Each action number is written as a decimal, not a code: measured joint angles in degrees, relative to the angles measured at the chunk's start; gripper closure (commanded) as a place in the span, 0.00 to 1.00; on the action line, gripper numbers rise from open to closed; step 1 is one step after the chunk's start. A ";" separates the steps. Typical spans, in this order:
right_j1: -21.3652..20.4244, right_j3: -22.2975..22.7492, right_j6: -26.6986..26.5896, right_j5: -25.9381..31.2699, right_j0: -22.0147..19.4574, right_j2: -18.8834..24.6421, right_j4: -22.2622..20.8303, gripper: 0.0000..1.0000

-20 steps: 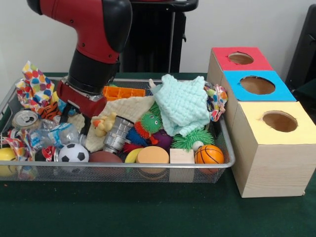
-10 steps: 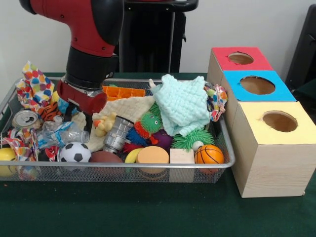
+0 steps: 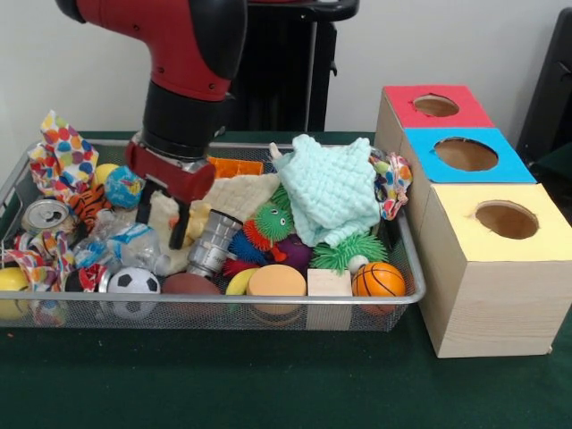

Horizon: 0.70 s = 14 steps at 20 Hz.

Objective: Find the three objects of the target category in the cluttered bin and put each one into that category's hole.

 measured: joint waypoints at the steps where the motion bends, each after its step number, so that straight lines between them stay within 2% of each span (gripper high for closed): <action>1: 0.03 -0.09 0.00 0.88 0.74 -0.38 0.00 0.00; 2: 0.02 -0.27 0.00 3.55 2.61 -1.26 0.00 0.00; 7: -0.47 -0.51 0.00 12.35 5.88 -2.46 0.02 0.00; 14: -0.80 -1.58 0.00 16.53 5.88 -2.88 0.01 0.00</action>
